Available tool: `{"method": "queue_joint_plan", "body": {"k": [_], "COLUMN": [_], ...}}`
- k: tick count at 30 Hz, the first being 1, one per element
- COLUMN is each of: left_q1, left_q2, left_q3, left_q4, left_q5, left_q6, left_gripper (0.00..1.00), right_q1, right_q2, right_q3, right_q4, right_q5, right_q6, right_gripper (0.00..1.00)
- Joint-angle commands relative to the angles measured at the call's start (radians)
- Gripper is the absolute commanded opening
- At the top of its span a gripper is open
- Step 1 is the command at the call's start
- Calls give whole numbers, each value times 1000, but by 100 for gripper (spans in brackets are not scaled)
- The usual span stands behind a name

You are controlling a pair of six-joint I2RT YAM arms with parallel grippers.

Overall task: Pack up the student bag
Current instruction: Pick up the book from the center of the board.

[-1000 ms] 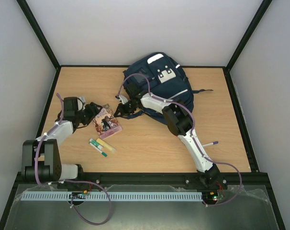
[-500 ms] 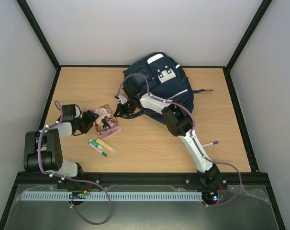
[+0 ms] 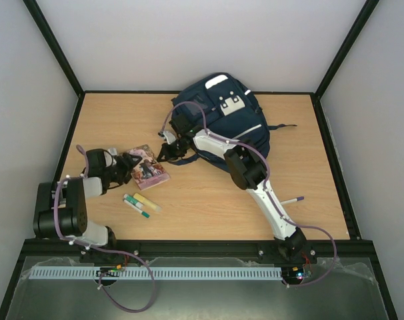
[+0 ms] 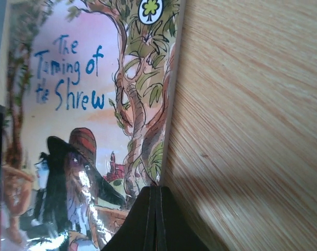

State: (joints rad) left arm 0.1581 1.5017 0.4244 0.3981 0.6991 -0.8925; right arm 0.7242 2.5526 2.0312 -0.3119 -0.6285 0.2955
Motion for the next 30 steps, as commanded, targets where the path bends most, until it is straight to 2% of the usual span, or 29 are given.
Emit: {"method": "queue_joint_plan", "body": {"k": [1, 9, 15, 21, 26, 30], "left_q1": [-5, -3, -4, -5, -5, -9], "left_q2": [-110, -190, -162, -248, -328, -389], "left_q3": [19, 42, 45, 78, 163, 211], "left_q4": [-37, -174, -186, -269, -391, -438], "left_q5": [25, -35, -23, -60, -68, -56], "left_q6": [2, 43, 39, 87, 180, 220], "left_gripper": [69, 59, 41, 21, 13, 7], "right_q1": [35, 35, 35, 34, 21, -18], "right_q2": [177, 160, 143, 110, -75, -284], "right_q3": [-80, -79, -85, -71, -98, -144], "right_q4": [-200, -200, -200, -211, -215, -210], "right_q5": [217, 227, 242, 246, 243, 262], "right_q6": [-15, -21, -30, -48, -88, -104], "right_gripper": [1, 1, 1, 2, 2, 16]}}
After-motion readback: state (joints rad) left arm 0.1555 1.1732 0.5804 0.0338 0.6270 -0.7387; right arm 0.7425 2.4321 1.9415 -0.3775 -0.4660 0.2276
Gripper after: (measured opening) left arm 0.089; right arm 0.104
